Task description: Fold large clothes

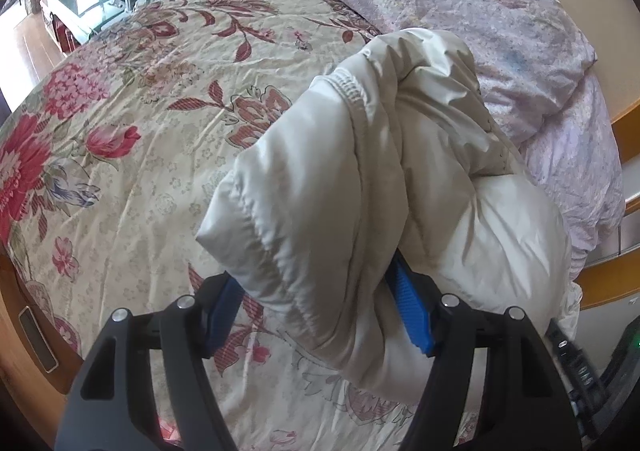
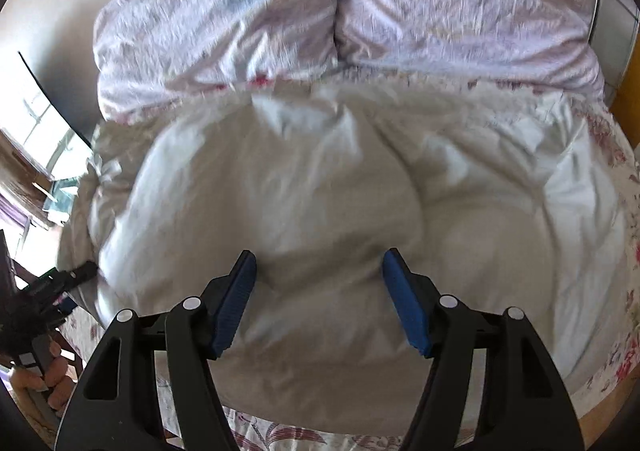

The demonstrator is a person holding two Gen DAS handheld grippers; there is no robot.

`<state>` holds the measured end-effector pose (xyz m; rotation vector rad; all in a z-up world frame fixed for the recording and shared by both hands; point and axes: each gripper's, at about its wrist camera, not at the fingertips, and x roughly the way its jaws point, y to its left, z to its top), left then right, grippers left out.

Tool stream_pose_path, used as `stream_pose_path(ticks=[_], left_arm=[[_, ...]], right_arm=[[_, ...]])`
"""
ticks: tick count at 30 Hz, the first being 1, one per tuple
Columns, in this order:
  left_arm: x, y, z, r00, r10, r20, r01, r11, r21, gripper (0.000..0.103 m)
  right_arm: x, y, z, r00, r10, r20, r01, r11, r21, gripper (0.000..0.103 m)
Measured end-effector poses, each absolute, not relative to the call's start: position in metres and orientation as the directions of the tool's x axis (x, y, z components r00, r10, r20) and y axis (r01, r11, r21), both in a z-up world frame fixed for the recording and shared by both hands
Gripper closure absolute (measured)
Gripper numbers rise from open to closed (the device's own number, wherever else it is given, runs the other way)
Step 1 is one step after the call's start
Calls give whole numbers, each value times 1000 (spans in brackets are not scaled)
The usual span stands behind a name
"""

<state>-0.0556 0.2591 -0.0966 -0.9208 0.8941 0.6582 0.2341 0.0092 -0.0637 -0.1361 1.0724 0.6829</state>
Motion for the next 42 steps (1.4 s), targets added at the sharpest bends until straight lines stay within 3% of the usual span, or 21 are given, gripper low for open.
stream_pose_path(ticks=[16,23,28,30,36,42], left_arm=[[-42,266,-110,545,36,-838,-780,389,-491,32],[-45,277,-113,599,13,-800,-759,328,-563,48],[-43,275,-102,619,26,-785,-732,380,-565,74],[-41,273,-92,627,36,-778,-720,409,-560,78],[-28,247,-37,681,81,-727,-627,577,-523,81],[-7,211,12,745,50,-665,-517,673,-529,82]], right_arm=[[231,18,-112,280,391,-877,-597,786,160,31],[231,19,-112,280,397,-874,-601,782,163,30],[231,20,-112,282,397,-874,-598,785,163,30],[231,19,-112,281,396,-874,-594,787,165,30],[231,19,-112,287,390,-875,-587,794,162,30],[234,18,-112,282,392,-876,-577,799,172,30]])
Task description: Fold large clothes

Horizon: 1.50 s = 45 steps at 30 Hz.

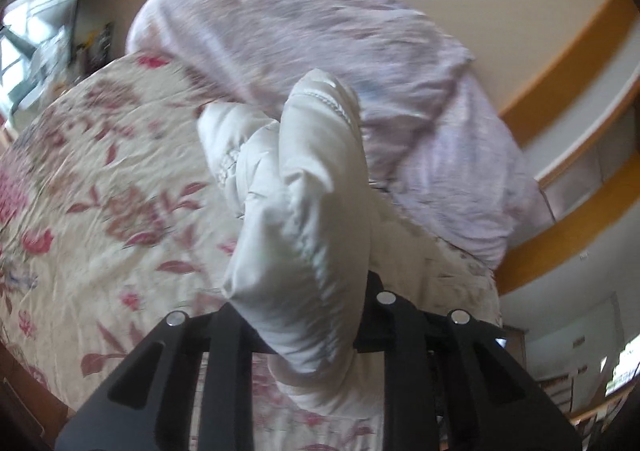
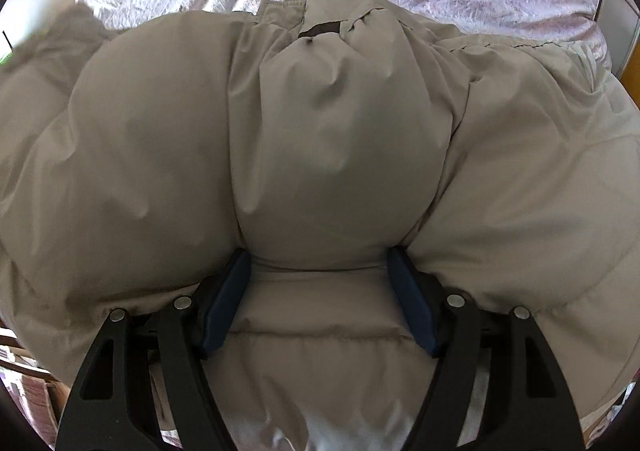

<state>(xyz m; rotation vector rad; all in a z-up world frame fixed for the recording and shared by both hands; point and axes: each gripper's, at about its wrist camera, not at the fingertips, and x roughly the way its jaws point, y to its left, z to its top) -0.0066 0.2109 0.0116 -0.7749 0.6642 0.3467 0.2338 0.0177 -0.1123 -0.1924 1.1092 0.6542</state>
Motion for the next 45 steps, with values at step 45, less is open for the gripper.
stream_pose_path(ticks=[45], left_arm=[[133,-11,33,649,-419,-635,24,845,-534,77]], right_arm=[[220,-140,-68,488,404,-774,-465,870,161,39]])
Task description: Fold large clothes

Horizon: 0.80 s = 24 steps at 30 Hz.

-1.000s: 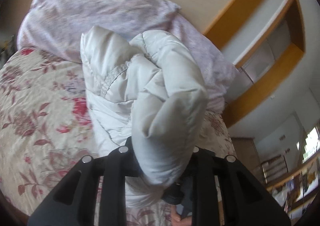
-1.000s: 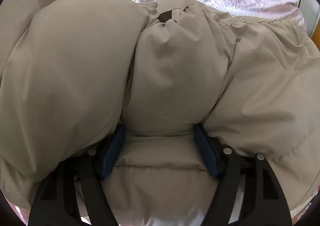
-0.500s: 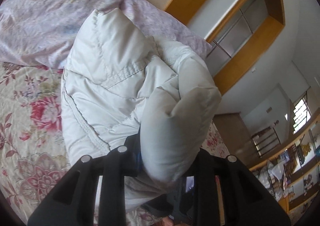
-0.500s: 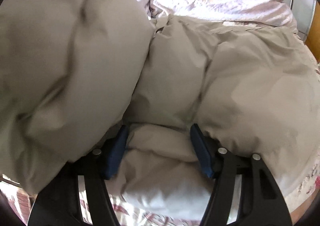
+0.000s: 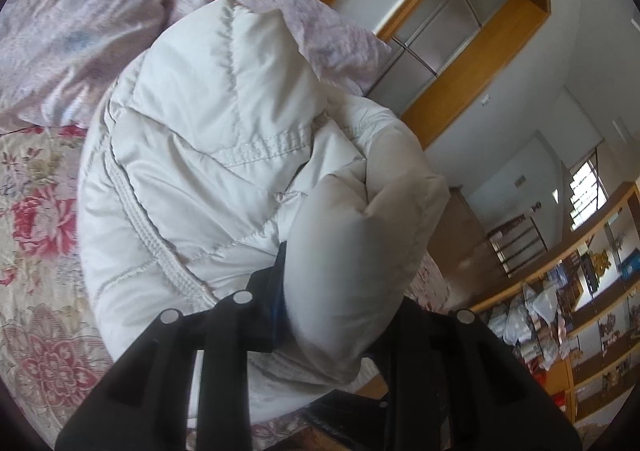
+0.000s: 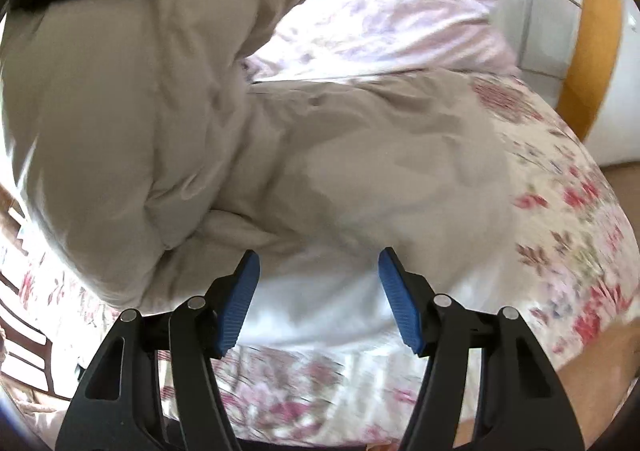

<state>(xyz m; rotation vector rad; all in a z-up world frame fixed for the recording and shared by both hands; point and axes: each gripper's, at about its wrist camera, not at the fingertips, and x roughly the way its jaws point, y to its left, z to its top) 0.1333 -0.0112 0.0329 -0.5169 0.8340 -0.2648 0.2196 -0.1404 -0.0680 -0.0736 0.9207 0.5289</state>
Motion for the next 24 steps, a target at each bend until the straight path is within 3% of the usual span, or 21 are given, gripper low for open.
stream_pose_path(ticks=[8,24], left_arm=[[156,-56,15,565,-471,-677,85,850,-520,77],[176,-92,-4,449,-505,-737,123,852,-509,73]], right_arm=[[224,-188,-77,505,325,-799,-325,930,173,39],[231,-202,-87,487,316,-814,-296,937,187,38]])
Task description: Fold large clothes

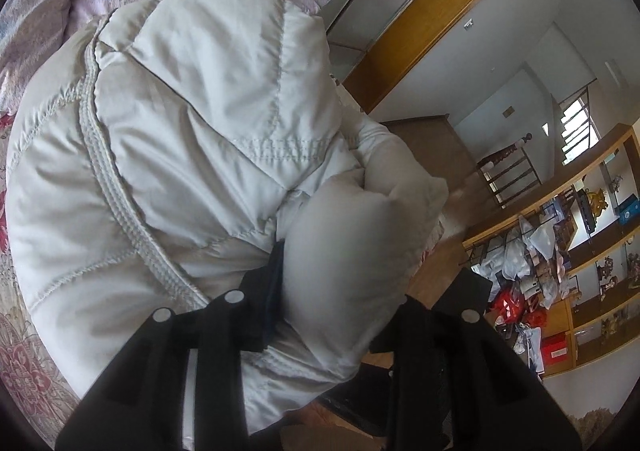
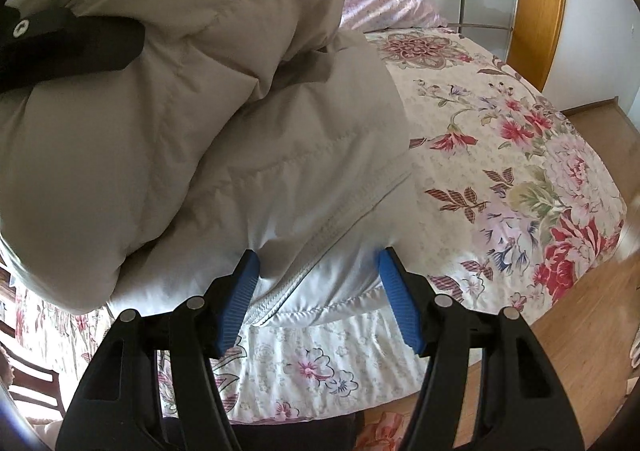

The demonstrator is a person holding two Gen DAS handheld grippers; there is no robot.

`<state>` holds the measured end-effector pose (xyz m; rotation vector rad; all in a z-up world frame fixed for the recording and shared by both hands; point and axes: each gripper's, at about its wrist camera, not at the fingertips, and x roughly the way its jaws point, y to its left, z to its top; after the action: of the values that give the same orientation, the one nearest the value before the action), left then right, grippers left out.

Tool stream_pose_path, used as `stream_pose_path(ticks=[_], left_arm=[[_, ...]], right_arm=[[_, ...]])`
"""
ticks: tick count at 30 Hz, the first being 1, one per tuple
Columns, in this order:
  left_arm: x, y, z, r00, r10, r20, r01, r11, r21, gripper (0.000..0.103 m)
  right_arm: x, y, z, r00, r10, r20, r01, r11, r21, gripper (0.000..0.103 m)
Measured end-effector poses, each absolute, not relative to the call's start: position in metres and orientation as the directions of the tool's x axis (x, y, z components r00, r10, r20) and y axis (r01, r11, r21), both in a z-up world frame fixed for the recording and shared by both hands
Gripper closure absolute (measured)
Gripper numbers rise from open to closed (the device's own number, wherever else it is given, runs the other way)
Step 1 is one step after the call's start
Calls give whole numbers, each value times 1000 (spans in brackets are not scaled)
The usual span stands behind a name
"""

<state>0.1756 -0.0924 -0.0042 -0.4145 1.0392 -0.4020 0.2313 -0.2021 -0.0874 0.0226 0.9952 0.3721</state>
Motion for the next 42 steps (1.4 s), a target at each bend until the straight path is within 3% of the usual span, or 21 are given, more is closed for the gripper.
stream_pose_path(ticks=[25,29,31,36,42], left_arm=[[199,-81,-34,351,-516,-781,141,854,-501,71],[196,-82,-26,362,-501,-786,157,864,-478,63],[192,-82,-20,364,-506,-782,172,862,-478,51],[181,-81,-6,378,-494,-783,213,869,-446,34],[165,-75,11,415,-468,-781,227,884,-409,31]], right_arm=[[234,-217,-99,475,304,-826,-253,946,203,35],[235,-216,-100,476,302,-826,-252,947,201,35],[235,-216,-100,475,302,-826,-251,947,201,35],[235,-219,-102,472,306,-827,-239,947,214,33],[234,-218,-102,475,304,-826,-236,948,213,33]])
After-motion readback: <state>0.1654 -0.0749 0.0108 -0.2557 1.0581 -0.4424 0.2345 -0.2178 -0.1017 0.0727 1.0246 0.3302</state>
